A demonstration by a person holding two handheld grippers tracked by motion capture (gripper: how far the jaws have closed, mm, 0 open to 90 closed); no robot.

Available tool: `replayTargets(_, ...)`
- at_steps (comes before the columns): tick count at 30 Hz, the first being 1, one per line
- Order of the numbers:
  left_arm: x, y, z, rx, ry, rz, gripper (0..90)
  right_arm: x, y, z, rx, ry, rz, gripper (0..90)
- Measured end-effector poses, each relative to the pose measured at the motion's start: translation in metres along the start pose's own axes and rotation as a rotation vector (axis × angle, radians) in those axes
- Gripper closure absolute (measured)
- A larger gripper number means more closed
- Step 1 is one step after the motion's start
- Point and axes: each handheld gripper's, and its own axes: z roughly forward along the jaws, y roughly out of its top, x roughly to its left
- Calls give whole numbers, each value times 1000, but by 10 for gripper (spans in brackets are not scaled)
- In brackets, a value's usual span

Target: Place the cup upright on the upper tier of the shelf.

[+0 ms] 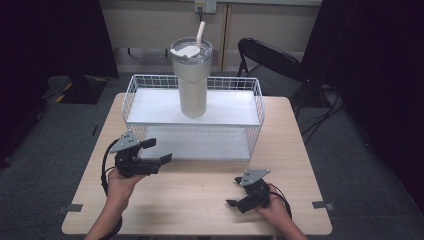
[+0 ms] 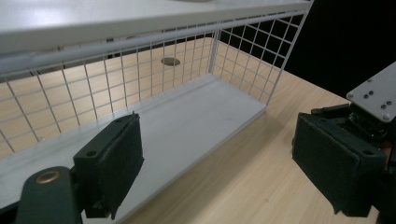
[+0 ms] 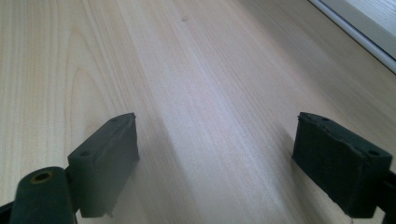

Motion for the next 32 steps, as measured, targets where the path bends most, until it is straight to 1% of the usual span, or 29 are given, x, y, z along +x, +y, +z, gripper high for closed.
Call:
replayTargets(2, 1, -6, -1, 2, -2, -5, 160, 0, 0, 0, 0, 0, 0, 137)
replayTargets(4, 2, -16, -1, 7, -1, -18, 160, 0, 0, 0, 0, 0, 0, 137)
replayTargets(5, 2, -16, -1, 7, -1, -18, 159, 0, 0, 0, 0, 0, 0, 137)
replayTargets(8, 3, -26, 0, 13, -4, -15, 159, 0, 0, 0, 0, 0, 0, 137)
replayTargets(9, 3, -34, 1, 21, -6, -16, 158, 0, 0, 0, 0, 0, 0, 137)
replayTargets(10, 3, -34, 1, 21, -6, -16, 158, 0, 0, 0, 0, 0, 0, 137)
replayTargets(12, 3, -42, 4, 32, -12, -26, 158, 0, 0, 0, 0, 0, 0, 137)
replayTargets(13, 4, -50, 6, 47, -13, -24, 158, 0, 0, 0, 0, 0, 0, 137)
replayTargets(14, 4, -50, 6, 47, -13, -24, 158, 0, 0, 0, 0, 0, 0, 137)
replayTargets(15, 4, -57, 9, 64, -15, -27, 157, 0, 0, 0, 0, 0, 0, 137)
replayTargets(16, 4, -57, 9, 64, -15, -27, 156, 0, 0, 0, 0, 0, 0, 137)
replayTargets(18, 3, -64, 11, 65, -23, -29, 157, 0, 0, 0, 0, 0, 0, 137)
replayTargets(19, 3, -70, 13, 74, -29, -29, 156, 0, 0, 0, 0, 0, 0, 137)
replayTargets(20, 3, -70, 13, 74, -29, -29, 157, 0, 0, 0, 0, 0, 0, 137)
replayTargets(22, 2, -75, 15, 93, -26, -22, 156, 0, 0, 0, 0, 0, 0, 137)
replayTargets(24, 1, -82, 18, 131, -21, -7, 154, 0, 0, 0, 0, 0, 0, 137)
replayTargets(25, 1, -82, 18, 131, -21, -7, 154, 0, 0, 0, 0, 0, 0, 137)
replayTargets(26, 1, -84, 18, 142, -15, -1, 154, 0, 0, 0, 0, 0, 0, 137)
replayTargets(27, 2, -87, 19, 143, -15, -9, 154, 0, 0, 0, 0, 0, 0, 137)
replayTargets(28, 2, -91, 19, 164, -11, -21, 152, 0, 0, 0, 0, 0, 0, 137)
replayTargets(29, 2, -91, 19, 164, -11, -21, 152, 0, 0, 0, 0, 0, 0, 137)
replayTargets(32, -1, -94, 21, 215, 2, -8, 159, 0, 0, 0, 0, 0, 0, 137)
